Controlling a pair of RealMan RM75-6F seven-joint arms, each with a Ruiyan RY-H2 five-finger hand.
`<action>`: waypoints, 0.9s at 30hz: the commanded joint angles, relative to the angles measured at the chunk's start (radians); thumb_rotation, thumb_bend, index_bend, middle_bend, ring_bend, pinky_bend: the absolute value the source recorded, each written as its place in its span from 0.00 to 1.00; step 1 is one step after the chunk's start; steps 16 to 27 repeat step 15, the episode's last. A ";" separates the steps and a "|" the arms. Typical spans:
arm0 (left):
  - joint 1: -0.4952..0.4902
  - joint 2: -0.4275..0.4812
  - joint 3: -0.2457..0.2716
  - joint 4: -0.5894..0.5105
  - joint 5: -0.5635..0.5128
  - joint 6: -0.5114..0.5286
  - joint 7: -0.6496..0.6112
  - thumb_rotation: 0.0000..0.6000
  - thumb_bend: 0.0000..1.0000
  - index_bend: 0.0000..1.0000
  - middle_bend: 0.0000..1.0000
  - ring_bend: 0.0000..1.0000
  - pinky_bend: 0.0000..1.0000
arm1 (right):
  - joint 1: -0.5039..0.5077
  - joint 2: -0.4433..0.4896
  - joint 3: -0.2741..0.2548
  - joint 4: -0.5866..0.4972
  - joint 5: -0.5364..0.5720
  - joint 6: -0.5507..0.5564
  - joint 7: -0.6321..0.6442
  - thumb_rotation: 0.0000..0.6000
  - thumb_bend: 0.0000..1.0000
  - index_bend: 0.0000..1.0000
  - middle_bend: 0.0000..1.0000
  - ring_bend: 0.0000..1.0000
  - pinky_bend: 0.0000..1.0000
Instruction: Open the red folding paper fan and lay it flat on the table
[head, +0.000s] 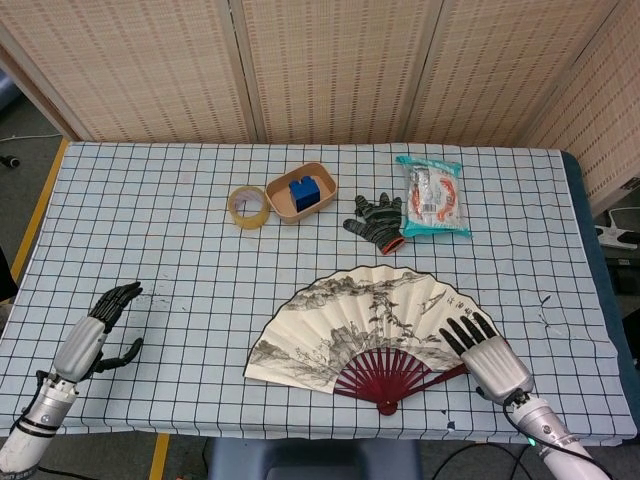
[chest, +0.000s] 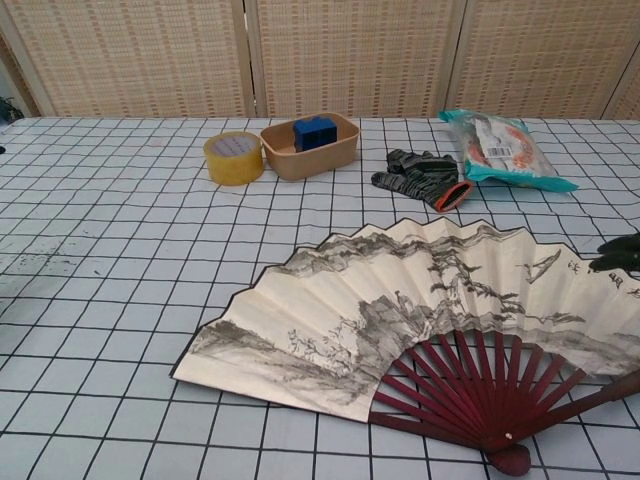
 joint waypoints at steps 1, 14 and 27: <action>0.030 0.060 0.007 -0.086 0.022 0.051 0.126 1.00 0.45 0.00 0.00 0.00 0.05 | -0.109 0.005 0.014 0.060 -0.185 0.256 0.246 1.00 0.05 0.00 0.00 0.00 0.00; 0.142 0.144 -0.040 -0.307 -0.047 0.126 0.730 1.00 0.45 0.00 0.00 0.00 0.05 | -0.269 -0.138 0.087 0.256 -0.188 0.499 0.389 1.00 0.06 0.00 0.00 0.00 0.00; 0.143 0.141 -0.046 -0.300 -0.053 0.124 0.733 1.00 0.45 0.00 0.00 0.00 0.05 | -0.268 -0.137 0.090 0.258 -0.188 0.495 0.389 1.00 0.06 0.00 0.00 0.00 0.00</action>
